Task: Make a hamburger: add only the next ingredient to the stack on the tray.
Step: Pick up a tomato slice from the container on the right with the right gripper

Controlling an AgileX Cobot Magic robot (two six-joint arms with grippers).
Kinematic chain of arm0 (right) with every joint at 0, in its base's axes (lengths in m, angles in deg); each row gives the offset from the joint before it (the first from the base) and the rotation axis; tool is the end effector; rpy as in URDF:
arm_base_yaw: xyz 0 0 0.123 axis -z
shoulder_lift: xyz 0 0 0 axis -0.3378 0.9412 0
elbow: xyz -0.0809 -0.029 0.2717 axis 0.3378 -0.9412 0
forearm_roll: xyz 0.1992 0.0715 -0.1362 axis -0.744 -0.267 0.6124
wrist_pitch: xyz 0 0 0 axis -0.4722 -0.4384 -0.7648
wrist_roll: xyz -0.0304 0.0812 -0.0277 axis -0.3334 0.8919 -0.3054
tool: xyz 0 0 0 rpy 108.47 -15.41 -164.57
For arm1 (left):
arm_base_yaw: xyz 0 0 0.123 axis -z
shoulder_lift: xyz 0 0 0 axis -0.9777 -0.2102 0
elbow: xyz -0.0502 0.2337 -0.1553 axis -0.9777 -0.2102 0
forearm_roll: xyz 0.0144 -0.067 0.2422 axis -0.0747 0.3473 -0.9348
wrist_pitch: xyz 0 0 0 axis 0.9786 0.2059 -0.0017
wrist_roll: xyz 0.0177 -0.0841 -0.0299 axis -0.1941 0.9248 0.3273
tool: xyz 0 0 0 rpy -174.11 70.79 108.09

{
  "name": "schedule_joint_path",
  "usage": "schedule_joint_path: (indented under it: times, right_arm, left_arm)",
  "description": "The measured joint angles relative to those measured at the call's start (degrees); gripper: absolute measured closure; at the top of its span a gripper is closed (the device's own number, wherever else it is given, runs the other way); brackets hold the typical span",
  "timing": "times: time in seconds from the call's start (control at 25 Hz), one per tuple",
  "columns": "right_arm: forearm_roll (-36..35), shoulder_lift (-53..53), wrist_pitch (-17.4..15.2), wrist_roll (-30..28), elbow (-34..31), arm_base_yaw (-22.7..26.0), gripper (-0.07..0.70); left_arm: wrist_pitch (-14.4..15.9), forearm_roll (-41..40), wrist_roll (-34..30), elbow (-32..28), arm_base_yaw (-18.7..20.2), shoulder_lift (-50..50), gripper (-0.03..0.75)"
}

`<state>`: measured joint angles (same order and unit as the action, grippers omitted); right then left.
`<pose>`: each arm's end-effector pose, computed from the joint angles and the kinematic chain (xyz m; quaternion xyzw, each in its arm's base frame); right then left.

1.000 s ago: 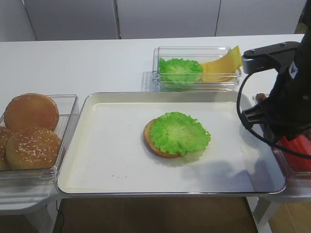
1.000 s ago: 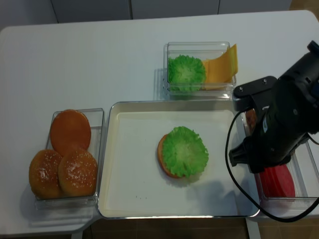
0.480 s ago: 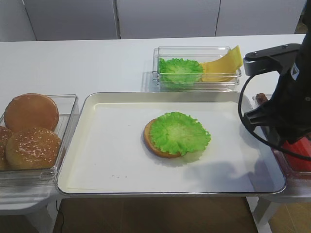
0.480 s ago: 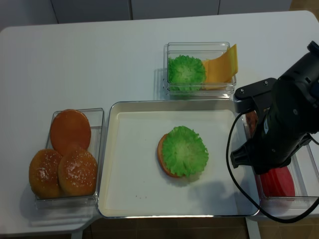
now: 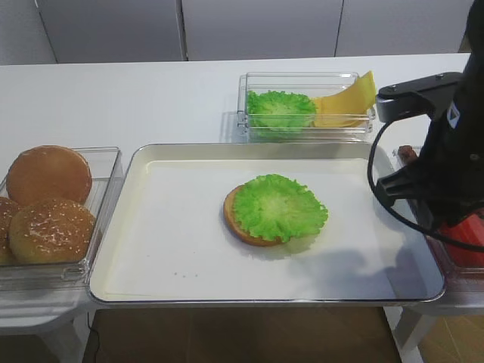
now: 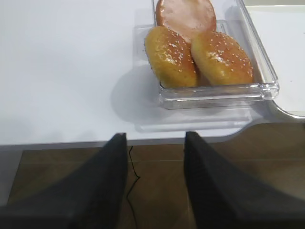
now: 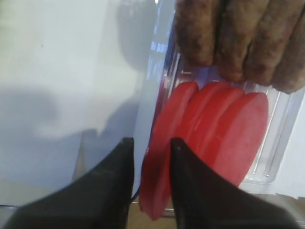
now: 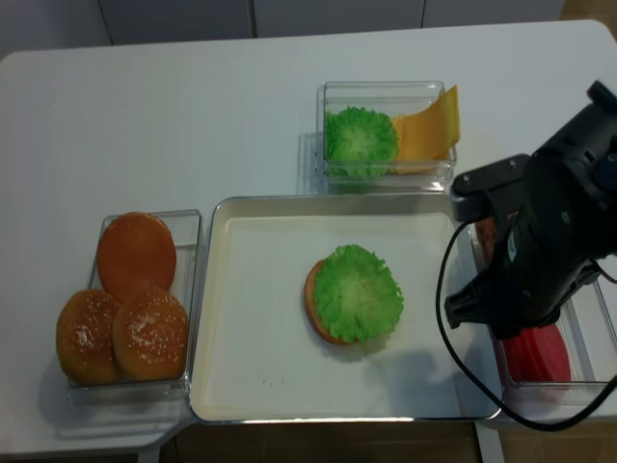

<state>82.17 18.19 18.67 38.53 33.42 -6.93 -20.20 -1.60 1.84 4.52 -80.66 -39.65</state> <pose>0.2306 0.1053 0.2422 -0.0997 0.9920 -0.0286 0.0714 -0.0125 0.0014 0.2636 -0.0520 0.8815 0.0075 0.4693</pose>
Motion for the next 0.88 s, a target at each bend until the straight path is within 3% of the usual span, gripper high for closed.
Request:
schedule_joint_path:
  times: [0.16,0.44,0.88]
  right_arm:
    - [0.24,0.22,0.00,0.78,0.03,0.00,0.434]
    - [1.73,0.25,-0.24,1.36,0.03,-0.14,0.568]
    - [1.86,-1.04,-0.95,1.64,1.87,-0.14,0.568]
  left_arm:
    - [0.00,0.00,0.00,0.00,0.00,0.00,0.416]
    - [0.00,0.00,0.00,0.00,0.00,0.00,0.416]
    - [0.00,0.00,0.00,0.00,0.00,0.00,0.416]
